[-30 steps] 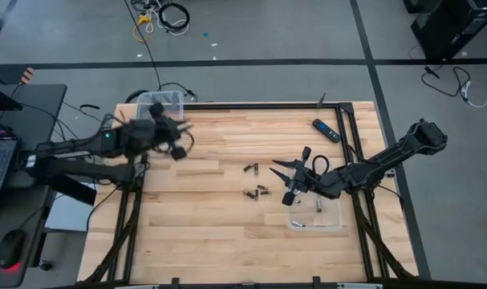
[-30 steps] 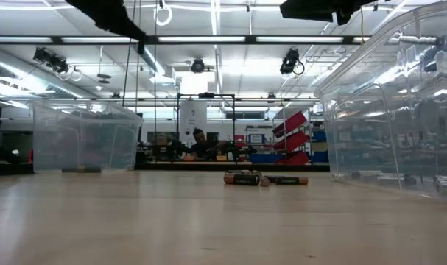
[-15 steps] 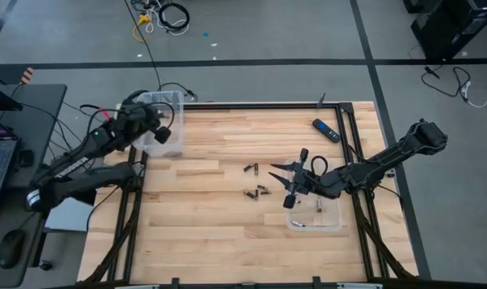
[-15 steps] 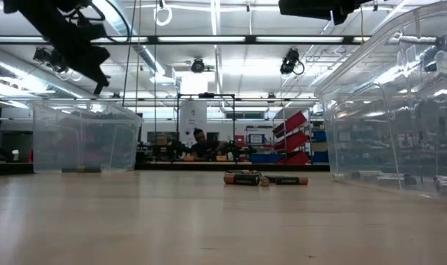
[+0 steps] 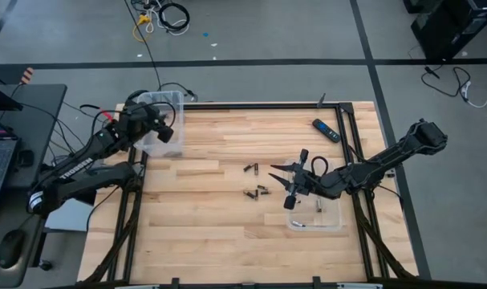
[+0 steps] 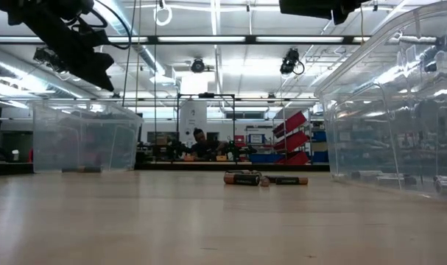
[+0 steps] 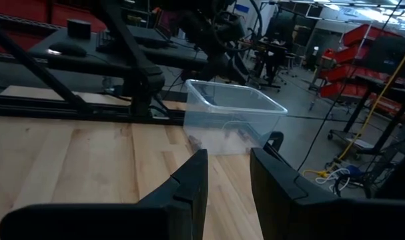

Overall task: Sort batteries
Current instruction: Put the black and copper battery into the top transparent bin

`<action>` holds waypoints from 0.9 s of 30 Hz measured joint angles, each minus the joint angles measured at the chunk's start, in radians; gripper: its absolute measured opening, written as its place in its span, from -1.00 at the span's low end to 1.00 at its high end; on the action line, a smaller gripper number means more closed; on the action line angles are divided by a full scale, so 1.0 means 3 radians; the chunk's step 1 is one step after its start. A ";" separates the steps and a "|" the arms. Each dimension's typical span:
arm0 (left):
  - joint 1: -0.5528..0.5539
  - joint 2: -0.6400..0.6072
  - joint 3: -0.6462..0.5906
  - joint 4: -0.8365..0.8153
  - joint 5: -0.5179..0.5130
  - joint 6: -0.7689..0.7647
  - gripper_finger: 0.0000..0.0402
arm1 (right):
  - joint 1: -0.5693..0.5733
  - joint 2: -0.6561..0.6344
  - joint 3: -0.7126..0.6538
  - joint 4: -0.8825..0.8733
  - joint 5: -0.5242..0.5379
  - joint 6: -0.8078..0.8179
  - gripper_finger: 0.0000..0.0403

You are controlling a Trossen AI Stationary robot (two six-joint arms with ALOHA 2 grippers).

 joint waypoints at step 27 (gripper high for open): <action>-0.0772 0.0000 0.0050 0.0852 0.1488 0.0060 0.06 | -0.0893 0.0440 0.2331 -0.3292 -0.0743 0.1005 -0.55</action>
